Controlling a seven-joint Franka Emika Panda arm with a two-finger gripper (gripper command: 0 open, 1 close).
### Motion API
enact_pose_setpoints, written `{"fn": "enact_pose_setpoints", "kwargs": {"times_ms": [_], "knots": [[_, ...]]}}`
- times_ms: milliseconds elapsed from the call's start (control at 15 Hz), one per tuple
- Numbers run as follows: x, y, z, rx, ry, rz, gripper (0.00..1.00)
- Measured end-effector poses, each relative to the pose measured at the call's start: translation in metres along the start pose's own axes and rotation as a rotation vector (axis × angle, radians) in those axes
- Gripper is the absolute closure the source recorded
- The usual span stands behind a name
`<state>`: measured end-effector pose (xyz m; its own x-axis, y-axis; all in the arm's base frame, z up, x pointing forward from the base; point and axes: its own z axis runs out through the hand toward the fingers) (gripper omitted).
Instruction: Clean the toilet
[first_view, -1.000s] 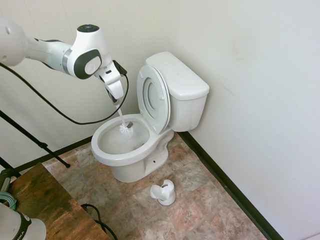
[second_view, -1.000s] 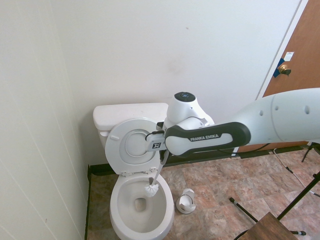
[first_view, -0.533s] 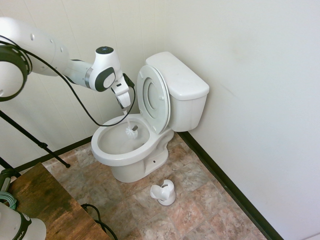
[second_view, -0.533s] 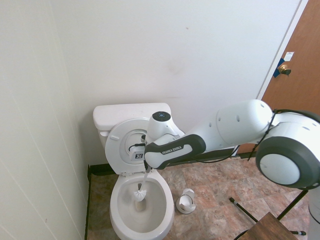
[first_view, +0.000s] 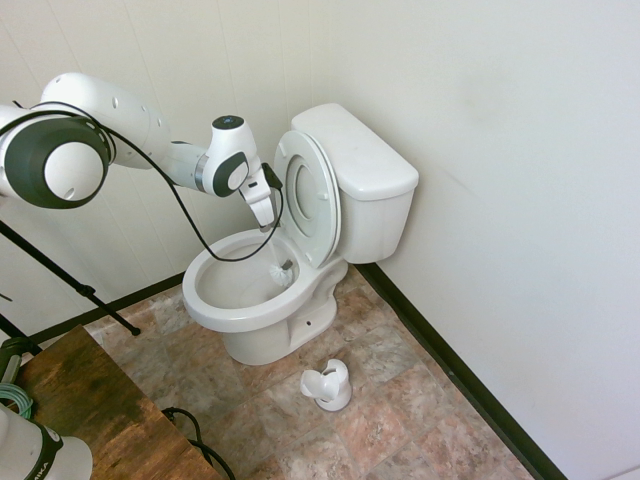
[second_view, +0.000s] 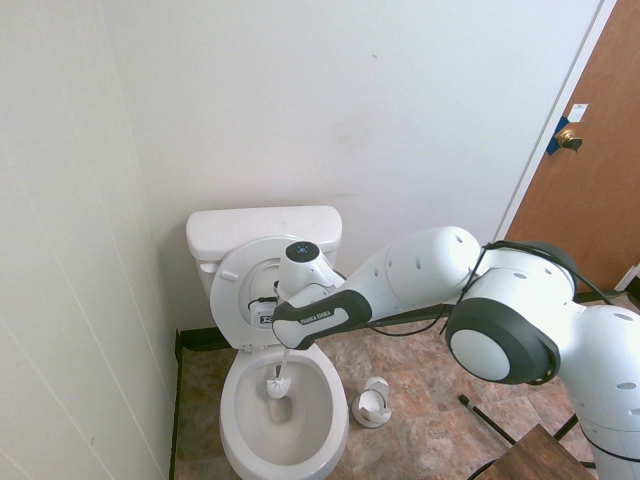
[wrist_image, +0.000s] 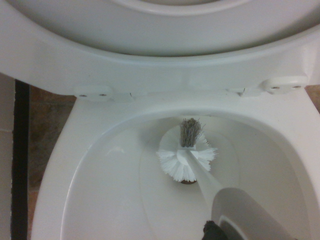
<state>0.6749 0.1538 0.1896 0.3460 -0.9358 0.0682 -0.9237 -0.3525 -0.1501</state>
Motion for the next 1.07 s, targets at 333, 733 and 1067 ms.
{"fn": "enact_pose_setpoints", "kwargs": {"times_ms": [333, 733, 1067], "knots": [[-0.032, -0.007, 0.002, 0.006, -0.002, -0.025, 1.00], [-0.061, 0.000, 0.018, -0.023, 0.004, -0.056, 1.00], [-0.076, 0.030, 0.027, -0.069, -0.022, -0.087, 1.00]]}}
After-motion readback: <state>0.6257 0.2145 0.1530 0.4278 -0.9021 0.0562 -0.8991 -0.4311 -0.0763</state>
